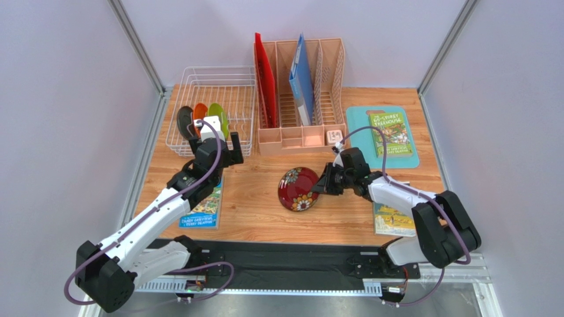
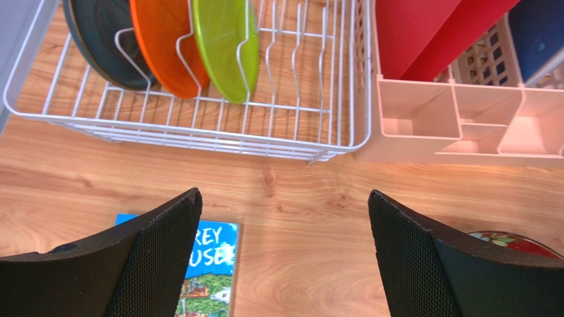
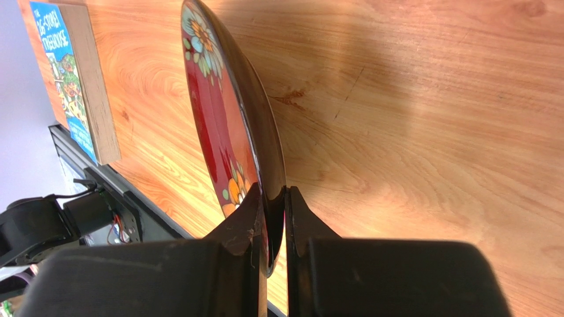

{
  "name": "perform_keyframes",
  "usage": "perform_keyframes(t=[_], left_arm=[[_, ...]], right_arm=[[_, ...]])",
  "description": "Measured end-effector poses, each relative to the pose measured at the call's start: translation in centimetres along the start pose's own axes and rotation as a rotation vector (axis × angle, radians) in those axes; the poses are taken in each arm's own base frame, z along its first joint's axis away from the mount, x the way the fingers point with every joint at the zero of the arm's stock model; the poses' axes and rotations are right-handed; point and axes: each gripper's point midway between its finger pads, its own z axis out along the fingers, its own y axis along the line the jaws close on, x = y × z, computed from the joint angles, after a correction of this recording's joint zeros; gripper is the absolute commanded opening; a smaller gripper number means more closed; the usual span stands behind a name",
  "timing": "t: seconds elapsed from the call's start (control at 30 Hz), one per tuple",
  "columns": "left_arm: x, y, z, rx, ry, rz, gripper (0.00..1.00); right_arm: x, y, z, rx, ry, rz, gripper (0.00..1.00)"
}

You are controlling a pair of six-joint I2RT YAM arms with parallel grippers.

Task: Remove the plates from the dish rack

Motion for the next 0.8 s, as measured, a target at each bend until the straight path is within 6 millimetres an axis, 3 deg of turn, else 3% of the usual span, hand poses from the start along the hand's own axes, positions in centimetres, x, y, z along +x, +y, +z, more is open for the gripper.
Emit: perform_keyframes(t=[0.13,0.47,0.6,0.8], left_arm=[[0.3,0.6,0.1,-0.031,0.006,0.021,1.0],[0.1,1.5,0.2,-0.068,-0.001,0.037,0.99],[-0.1,2.2,0.4,-0.087,-0.001,0.034,1.0],[0.0,3.2,1.2,-0.111,0.012,0.043,0.99]], right_arm=[[-0.3,0.0,0.2,0.009,0.004,0.008,0.17],[0.8,-3.3,0.8,0.162,0.034,0.052,0.35],[0.9,-3.7,0.7,0.186,0.035,0.058,0.54],[-0.2,-4.5,-0.1,0.262,-0.028,0.034,0.57]])
